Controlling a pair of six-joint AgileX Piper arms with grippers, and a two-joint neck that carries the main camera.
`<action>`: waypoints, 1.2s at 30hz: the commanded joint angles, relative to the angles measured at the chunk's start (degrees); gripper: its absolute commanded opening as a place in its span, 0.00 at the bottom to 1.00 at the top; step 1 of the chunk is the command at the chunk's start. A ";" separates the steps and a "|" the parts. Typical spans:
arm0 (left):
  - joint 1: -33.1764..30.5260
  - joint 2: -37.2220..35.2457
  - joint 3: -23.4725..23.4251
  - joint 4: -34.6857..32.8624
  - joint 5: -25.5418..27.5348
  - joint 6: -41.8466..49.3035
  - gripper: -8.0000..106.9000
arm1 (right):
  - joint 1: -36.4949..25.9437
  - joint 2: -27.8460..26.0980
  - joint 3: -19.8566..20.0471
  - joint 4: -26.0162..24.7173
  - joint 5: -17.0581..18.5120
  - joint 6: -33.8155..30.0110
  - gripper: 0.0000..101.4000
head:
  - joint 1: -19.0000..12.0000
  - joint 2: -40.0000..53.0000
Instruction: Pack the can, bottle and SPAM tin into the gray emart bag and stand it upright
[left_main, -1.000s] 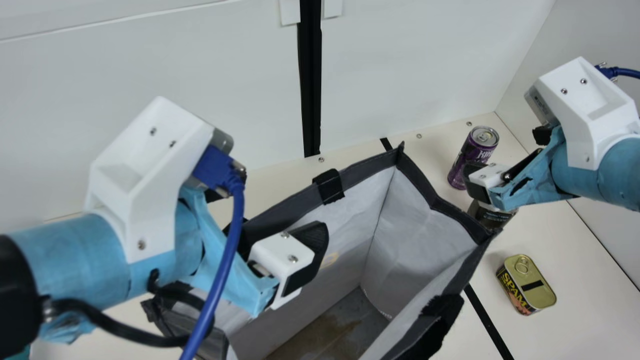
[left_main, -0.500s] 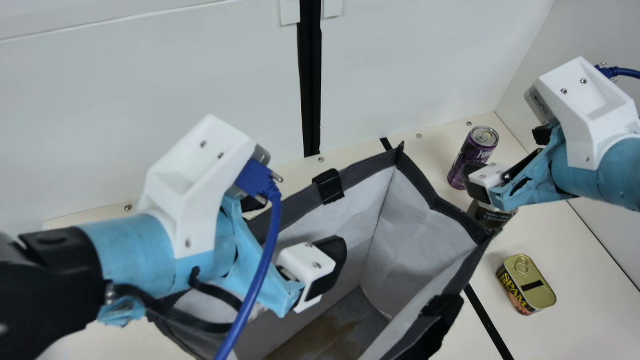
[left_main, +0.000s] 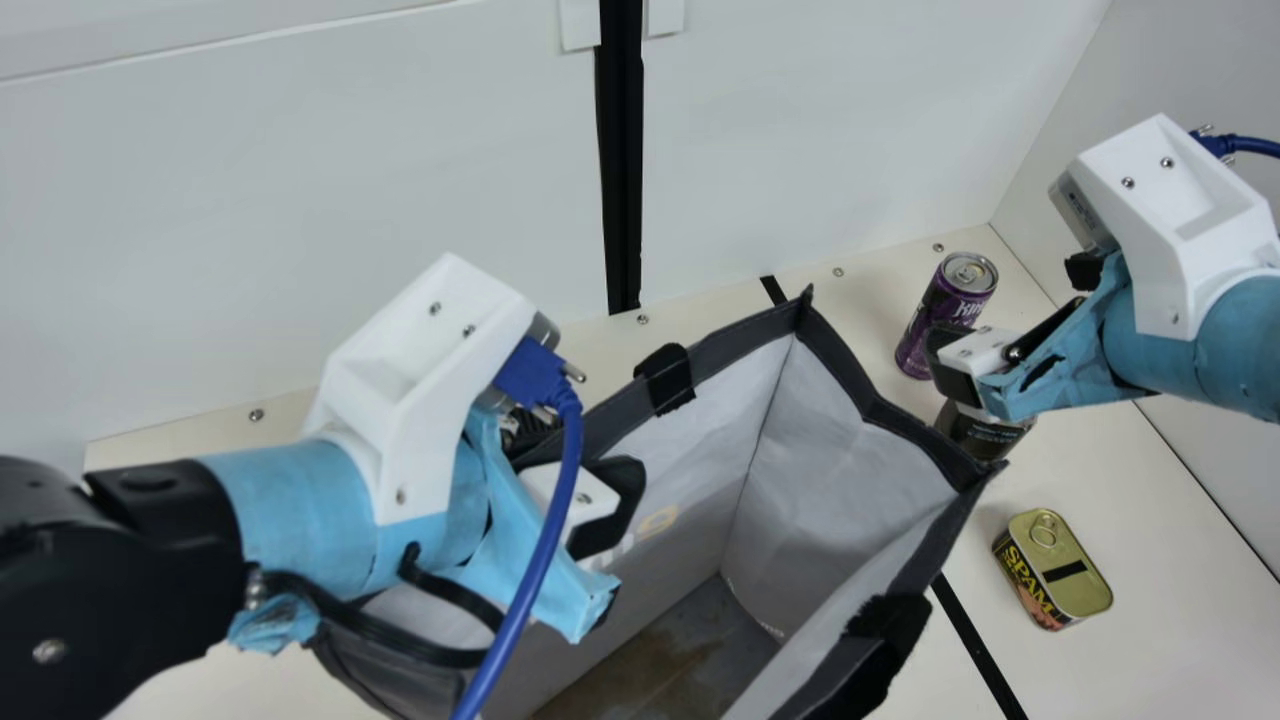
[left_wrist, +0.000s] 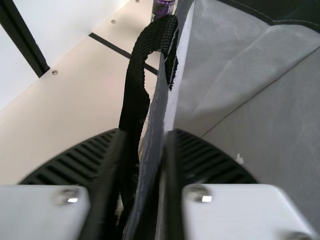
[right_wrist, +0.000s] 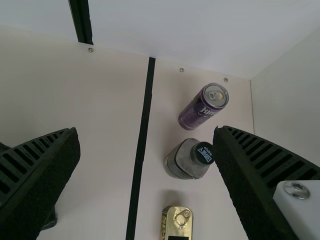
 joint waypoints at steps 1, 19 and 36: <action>-0.04 -0.17 0.04 0.78 0.00 -0.52 0.04 | 0.00 0.00 0.00 0.00 0.00 0.00 0.94 | -1.39 -0.14; 0.46 -3.53 -0.44 14.23 0.00 -10.56 0.00 | 0.00 0.00 0.00 0.00 0.00 0.00 0.94 | -1.39 -0.14; -2.38 -7.26 1.55 40.27 0.00 -24.99 0.00 | 0.00 0.00 0.00 0.00 0.00 0.00 0.94 | -1.39 -0.14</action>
